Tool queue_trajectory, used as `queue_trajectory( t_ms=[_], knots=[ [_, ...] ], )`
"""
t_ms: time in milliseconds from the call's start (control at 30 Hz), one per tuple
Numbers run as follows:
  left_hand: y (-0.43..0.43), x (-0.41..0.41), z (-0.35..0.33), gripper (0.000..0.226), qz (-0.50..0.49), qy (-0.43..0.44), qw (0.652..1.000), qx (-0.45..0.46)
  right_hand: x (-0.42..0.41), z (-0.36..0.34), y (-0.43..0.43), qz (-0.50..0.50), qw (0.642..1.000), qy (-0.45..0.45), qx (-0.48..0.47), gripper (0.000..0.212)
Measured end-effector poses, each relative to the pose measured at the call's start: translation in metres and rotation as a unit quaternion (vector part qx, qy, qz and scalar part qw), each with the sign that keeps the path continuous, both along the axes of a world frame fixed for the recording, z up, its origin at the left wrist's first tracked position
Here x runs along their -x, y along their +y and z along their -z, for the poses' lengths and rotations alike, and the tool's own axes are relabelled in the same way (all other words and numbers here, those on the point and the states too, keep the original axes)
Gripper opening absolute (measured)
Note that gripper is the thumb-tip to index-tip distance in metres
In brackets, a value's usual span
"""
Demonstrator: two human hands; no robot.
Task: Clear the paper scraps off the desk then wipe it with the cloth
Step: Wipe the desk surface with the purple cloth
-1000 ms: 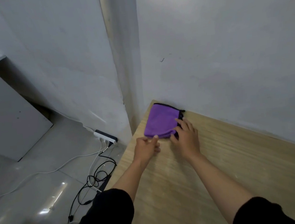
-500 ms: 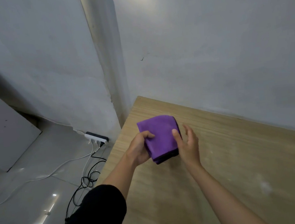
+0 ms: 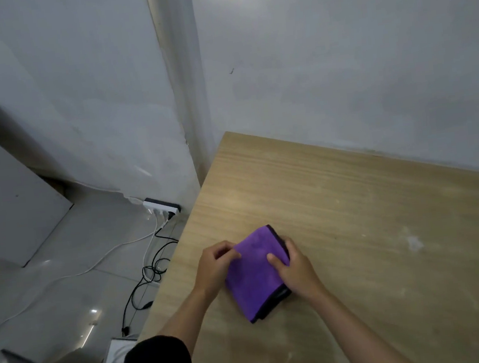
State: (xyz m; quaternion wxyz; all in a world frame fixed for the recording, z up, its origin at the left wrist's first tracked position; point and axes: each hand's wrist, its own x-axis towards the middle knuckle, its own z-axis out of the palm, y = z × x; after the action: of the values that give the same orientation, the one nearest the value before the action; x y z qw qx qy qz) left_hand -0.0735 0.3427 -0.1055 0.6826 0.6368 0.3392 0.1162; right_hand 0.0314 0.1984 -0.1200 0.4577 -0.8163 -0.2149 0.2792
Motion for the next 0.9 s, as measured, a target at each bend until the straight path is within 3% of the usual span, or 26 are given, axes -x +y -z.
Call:
queue_trajectory(
  t_ms=[67,133,233,333,500,633,800,900],
  knots=[
    [0.005,0.016,0.010,0.016,0.001,0.037,0.997,-0.066,0.016,0.005,-0.003,-0.030,0.994,-0.090,0.062,0.060],
    [0.012,0.030,0.019,0.031,0.008,0.074,0.981,-0.180,0.030,0.010,-0.005,-0.038,0.959,-0.250,0.128,0.067],
    [0.026,0.044,0.031,0.051,0.032,0.137,0.926,-0.350,0.046,0.017,-0.004,-0.080,0.906,-0.380,0.166,0.069],
    [0.036,0.052,0.041,0.054,0.028,0.183,0.903,-0.387,0.071,0.034,0.003,-0.159,0.898,-0.369,0.181,0.065],
    [0.040,0.051,0.048,0.055,-0.057,0.134,0.935,-0.323,0.102,0.044,0.044,-0.237,0.886,-0.355,0.181,0.060],
    [0.053,0.042,0.054,0.055,-0.103,0.109,0.941,-0.302,0.073,0.046,0.109,-0.296,0.856,-0.386,0.174,0.069],
    [0.055,0.019,0.046,0.061,-0.092,0.116,0.931,-0.335,-0.019,0.045,0.132,-0.216,0.876,-0.366,0.227,0.088],
    [0.055,0.005,0.047,0.057,-0.039,0.144,0.921,-0.360,-0.080,0.043,0.098,-0.122,0.890,-0.354,0.260,0.074]
  ],
)
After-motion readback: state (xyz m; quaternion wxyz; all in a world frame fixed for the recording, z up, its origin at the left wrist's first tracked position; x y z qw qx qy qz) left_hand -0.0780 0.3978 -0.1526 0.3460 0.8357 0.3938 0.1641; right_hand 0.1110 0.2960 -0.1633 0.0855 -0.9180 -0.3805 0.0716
